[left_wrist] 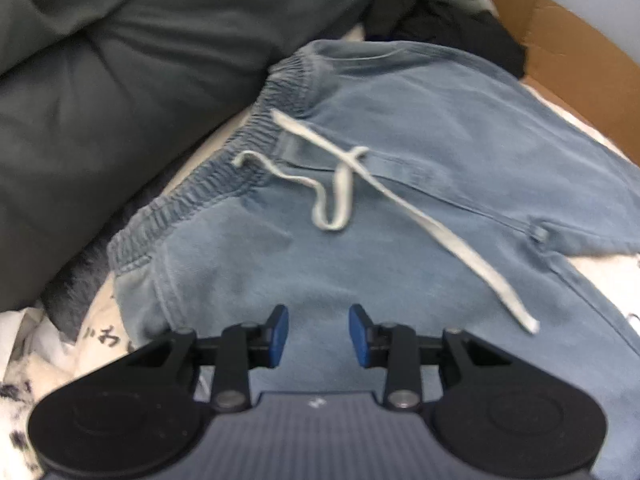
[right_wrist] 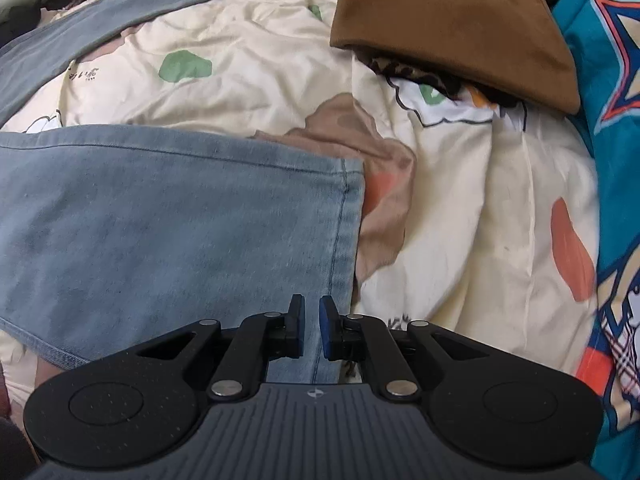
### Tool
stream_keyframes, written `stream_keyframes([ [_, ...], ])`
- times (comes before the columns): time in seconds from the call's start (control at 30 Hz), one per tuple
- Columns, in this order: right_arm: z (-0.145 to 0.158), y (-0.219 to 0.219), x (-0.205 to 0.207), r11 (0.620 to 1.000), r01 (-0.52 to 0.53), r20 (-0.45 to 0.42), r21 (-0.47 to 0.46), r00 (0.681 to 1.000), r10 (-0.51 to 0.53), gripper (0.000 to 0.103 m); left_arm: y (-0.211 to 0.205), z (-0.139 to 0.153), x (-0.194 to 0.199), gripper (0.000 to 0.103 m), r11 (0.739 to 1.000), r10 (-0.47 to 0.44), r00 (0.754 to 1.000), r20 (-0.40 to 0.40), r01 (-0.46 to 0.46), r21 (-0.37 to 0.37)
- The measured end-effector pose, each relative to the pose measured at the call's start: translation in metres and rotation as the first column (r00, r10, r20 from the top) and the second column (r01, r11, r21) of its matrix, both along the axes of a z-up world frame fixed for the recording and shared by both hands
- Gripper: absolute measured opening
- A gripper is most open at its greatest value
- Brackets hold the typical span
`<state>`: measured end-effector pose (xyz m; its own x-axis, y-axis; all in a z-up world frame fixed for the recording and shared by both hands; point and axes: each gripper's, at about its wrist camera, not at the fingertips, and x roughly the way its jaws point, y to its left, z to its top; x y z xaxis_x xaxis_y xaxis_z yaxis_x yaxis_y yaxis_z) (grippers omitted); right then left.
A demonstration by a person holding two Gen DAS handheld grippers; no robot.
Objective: Fold clothes
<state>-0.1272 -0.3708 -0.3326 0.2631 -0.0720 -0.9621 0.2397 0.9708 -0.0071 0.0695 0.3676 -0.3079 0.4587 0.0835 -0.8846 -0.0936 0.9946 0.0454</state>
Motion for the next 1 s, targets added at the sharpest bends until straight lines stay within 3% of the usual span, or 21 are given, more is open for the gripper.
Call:
stream_keyframes([
  [0.23,0.007,0.005,-0.005,0.999,0.015,-0.033,-0.034,0.999,-0.016,0.015,0.046,-0.006,0.028,0.034,0.994,0.103,0.994,0.037,-0.102,-0.048],
  [0.4,0.007,0.005,-0.011,0.998,0.035,-0.073,-0.054,0.997,-0.039,0.015,0.073,-0.025,0.042,0.016,0.991,0.123,0.992,-0.021,-0.124,-0.054],
  [0.43,0.007,0.006,-0.012,0.998,0.035,-0.081,-0.057,0.996,-0.04,0.015,0.08,-0.027,0.044,0.005,0.988,0.138,0.99,-0.028,-0.14,-0.063],
  [0.47,0.008,0.007,-0.014,0.998,0.029,-0.09,-0.062,0.995,-0.034,0.015,0.087,-0.03,0.045,0.003,0.984,0.158,0.987,-0.036,-0.16,-0.072],
  [0.57,0.009,0.011,-0.016,0.997,-0.003,-0.115,-0.075,0.993,-0.005,0.015,0.105,-0.037,0.046,0.003,0.97,0.203,0.977,-0.062,-0.209,-0.128],
  [0.73,0.013,0.009,-0.016,0.996,-0.005,-0.127,-0.093,0.992,-0.007,0.015,0.112,-0.041,0.052,0.003,0.967,0.217,0.971,-0.104,-0.228,-0.112],
  [0.83,0.016,0.006,-0.015,0.996,0.008,-0.123,-0.092,0.992,-0.02,0.018,0.105,-0.027,0.051,0.004,0.98,0.165,0.98,-0.11,-0.176,-0.092],
  [1.0,0.01,0.01,-0.019,0.998,0.006,-0.14,-0.067,0.99,-0.015,0.019,0.109,0.007,0.038,0.009,0.971,0.111,0.993,-0.049,-0.119,-0.208],
])
